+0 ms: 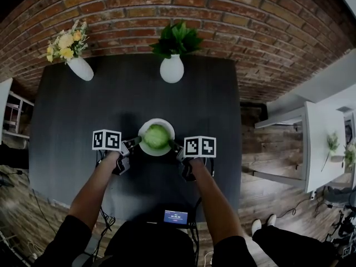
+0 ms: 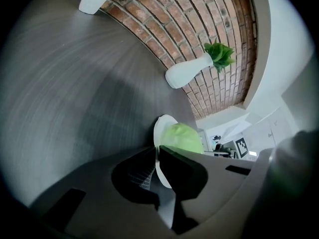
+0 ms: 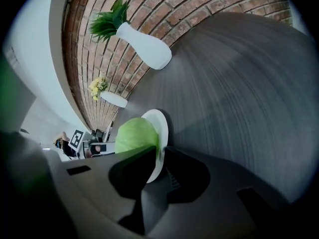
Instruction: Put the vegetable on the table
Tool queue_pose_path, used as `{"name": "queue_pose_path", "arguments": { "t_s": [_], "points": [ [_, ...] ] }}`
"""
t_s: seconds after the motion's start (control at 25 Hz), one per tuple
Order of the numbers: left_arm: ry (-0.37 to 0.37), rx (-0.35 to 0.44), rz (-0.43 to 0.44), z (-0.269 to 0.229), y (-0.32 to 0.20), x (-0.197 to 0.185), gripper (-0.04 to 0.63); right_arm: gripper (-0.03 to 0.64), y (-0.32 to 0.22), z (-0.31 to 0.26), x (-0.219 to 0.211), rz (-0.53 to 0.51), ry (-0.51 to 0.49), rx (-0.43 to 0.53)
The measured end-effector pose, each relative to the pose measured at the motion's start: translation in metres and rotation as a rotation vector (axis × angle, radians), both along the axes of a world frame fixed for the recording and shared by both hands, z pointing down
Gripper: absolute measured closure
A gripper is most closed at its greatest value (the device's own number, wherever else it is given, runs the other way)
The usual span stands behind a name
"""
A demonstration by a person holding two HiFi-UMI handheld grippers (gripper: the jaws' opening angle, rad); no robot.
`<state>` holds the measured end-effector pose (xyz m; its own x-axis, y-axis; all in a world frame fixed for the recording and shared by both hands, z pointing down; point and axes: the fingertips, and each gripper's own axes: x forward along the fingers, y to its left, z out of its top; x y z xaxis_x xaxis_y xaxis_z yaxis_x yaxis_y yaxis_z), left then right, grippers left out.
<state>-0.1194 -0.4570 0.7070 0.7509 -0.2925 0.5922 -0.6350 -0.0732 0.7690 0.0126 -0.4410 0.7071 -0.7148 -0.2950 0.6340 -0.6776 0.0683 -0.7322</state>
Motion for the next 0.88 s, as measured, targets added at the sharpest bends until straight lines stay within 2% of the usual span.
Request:
{"name": "queue_pose_path", "arguments": {
  "t_s": [0.08,0.2,0.44,0.56,0.68,0.72,0.8,0.84,0.88],
  "points": [
    [-0.017,0.002,0.001,0.0,0.001,-0.001,0.589,0.554,-0.002,-0.003,0.004,0.021,0.004,0.009],
    [-0.027,0.007,-0.004,-0.002,0.001,-0.003,0.588,0.554,-0.006,-0.01,0.011,0.057,-0.006,0.023],
    [0.031,0.023,-0.042,-0.018,-0.003,-0.01,0.552,0.555,-0.015,-0.028,0.001,0.154,-0.254,-0.016],
    [0.087,0.059,-0.09,-0.033,-0.009,-0.011,0.552,0.557,-0.011,-0.019,0.0,0.152,-0.226,-0.052],
    [0.162,0.06,-0.087,-0.038,-0.008,0.001,0.554,0.558,-0.007,-0.013,0.0,0.149,-0.212,-0.069],
    [0.162,0.052,-0.081,-0.034,-0.007,0.003,0.554,0.56,-0.007,-0.013,0.0,0.151,-0.212,-0.072],
    [0.112,0.033,-0.078,-0.02,-0.003,0.002,0.554,0.569,-0.006,-0.009,0.001,0.147,-0.18,-0.075],
    [0.089,0.028,-0.082,-0.014,-0.001,0.0,0.555,0.609,-0.005,-0.006,0.002,0.14,-0.153,-0.074],
    [0.081,0.027,-0.089,-0.012,0.0,-0.001,0.555,0.611,-0.004,-0.005,0.003,0.137,-0.135,-0.072]
  ]
}}
